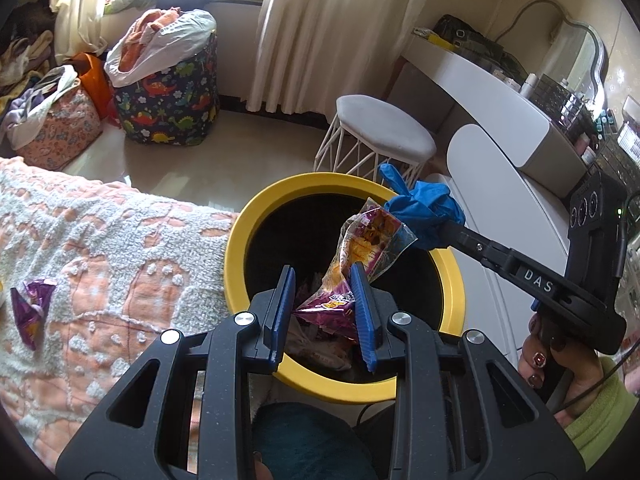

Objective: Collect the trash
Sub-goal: 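Carry the blue plastic with the right gripper while the left carries the purple wrapper over the bin, then open the right gripper to drop the blue plastic into the bin while the left releases the wrapper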

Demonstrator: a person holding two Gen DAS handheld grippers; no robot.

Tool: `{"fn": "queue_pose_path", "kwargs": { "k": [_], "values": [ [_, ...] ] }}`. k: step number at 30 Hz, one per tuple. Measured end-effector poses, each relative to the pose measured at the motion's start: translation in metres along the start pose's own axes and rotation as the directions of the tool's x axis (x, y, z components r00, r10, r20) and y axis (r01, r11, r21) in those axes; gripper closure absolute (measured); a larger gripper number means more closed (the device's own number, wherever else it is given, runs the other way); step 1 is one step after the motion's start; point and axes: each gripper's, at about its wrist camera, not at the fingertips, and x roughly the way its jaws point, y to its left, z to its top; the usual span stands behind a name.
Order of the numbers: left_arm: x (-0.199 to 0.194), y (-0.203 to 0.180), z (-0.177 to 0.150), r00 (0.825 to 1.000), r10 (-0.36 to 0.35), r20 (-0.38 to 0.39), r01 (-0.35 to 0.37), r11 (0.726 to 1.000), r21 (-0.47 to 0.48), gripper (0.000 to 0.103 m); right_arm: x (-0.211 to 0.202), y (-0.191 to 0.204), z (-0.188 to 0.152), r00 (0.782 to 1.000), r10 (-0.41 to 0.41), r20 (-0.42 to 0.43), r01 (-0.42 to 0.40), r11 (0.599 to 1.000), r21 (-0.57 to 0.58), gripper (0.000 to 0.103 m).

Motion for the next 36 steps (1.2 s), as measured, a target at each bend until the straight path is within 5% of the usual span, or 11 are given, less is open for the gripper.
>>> {"fn": "queue_pose_path", "kwargs": {
  "k": [32,36],
  "values": [
    [0.06,-0.021,-0.007,0.993,-0.004,-0.117,0.011,0.998,0.055,0.08,0.0,-0.027,-0.004,0.998,-0.068,-0.02,0.069,0.995,0.078,0.087],
    [0.06,-0.022,-0.006,0.994,0.001,-0.109,0.005,0.999,0.051,0.064,-0.002,-0.027,-0.004,0.997,-0.076,-0.014,0.076,0.994,0.077,0.077]
  ]
}}
